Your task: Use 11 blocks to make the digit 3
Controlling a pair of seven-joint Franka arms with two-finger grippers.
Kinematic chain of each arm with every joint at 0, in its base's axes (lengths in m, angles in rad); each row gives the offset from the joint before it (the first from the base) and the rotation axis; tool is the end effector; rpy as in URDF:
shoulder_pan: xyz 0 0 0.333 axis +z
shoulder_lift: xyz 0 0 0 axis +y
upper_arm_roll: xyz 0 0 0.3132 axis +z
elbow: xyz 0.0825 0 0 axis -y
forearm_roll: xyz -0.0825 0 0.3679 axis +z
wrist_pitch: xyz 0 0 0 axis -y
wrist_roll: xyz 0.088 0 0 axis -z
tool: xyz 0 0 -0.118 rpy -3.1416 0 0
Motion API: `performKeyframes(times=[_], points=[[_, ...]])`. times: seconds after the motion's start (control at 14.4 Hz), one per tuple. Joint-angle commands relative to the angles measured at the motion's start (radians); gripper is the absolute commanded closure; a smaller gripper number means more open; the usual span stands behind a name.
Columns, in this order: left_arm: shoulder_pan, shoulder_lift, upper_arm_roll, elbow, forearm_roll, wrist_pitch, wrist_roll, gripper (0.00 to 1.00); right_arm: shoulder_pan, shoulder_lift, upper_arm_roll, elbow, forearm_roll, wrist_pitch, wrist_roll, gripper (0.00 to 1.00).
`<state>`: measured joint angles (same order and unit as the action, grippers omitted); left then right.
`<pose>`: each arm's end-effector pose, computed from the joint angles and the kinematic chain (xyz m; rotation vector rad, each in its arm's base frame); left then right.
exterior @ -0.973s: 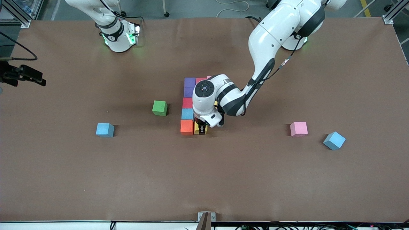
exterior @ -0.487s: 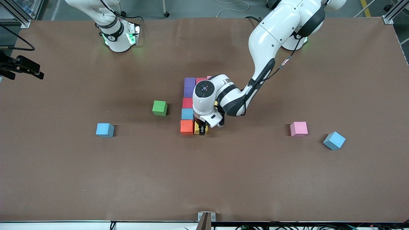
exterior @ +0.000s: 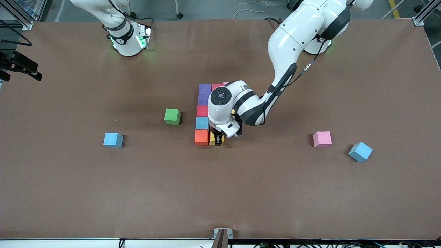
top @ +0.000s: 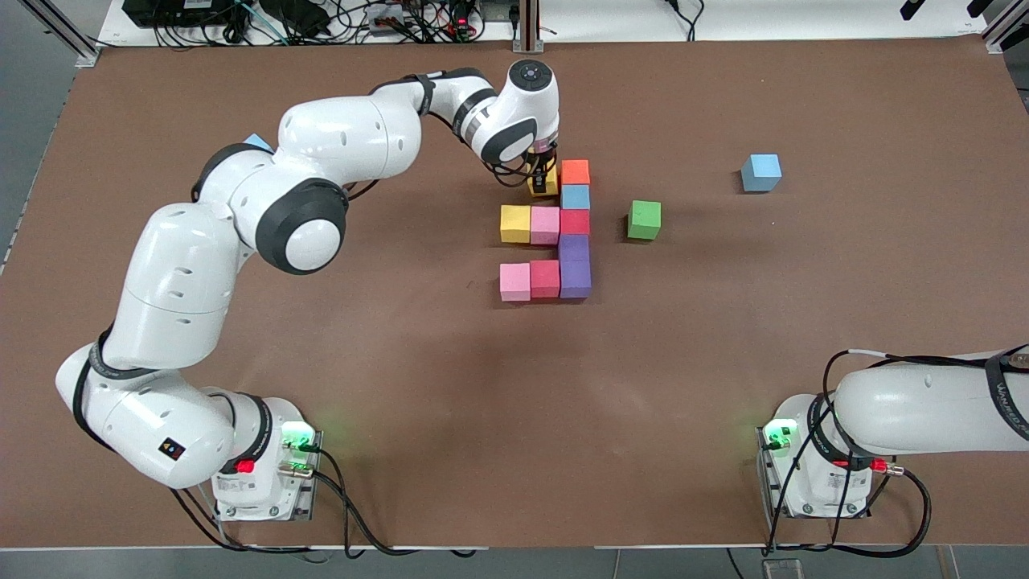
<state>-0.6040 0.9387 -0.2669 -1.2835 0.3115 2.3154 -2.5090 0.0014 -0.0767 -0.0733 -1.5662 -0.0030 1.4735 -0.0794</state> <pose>0.5243 -0.5308 0.1999 2.1404 2.1167 0.0277 0.5030 -0.0382 0.6442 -3.1376 -0.0118 0.0250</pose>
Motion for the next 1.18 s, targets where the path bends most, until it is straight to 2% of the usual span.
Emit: performKeyframes(times=[0.0,0.14,0.21,0.35,0.83,1.11], points=[[-0.011,0.009,0.006,0.013,0.02,-0.008,-0.013,0.53,-0.001,-0.021,0.003,-0.028,-0.014,0.022,-0.028,0.0],[-0.011,0.009,0.006,0.013,0.02,-0.008,-0.01,0.49,-0.001,-0.021,0.004,-0.028,-0.015,0.027,-0.045,0.0],[-0.011,0.011,0.006,0.012,0.021,-0.008,-0.008,0.37,-0.001,-0.021,0.003,-0.028,-0.015,0.027,-0.045,0.0],[-0.011,0.011,0.006,0.012,0.023,-0.008,0.013,0.0,-0.004,-0.021,0.003,-0.035,-0.003,0.007,-0.042,0.0],[-0.011,-0.008,0.006,0.012,0.026,-0.016,0.035,0.0,-0.004,-0.021,-0.002,-0.043,0.02,-0.01,-0.04,0.0],[-0.007,-0.079,-0.005,-0.019,0.029,-0.042,0.027,0.0,0.003,-0.02,-0.002,-0.008,0.015,-0.013,-0.031,0.0]])
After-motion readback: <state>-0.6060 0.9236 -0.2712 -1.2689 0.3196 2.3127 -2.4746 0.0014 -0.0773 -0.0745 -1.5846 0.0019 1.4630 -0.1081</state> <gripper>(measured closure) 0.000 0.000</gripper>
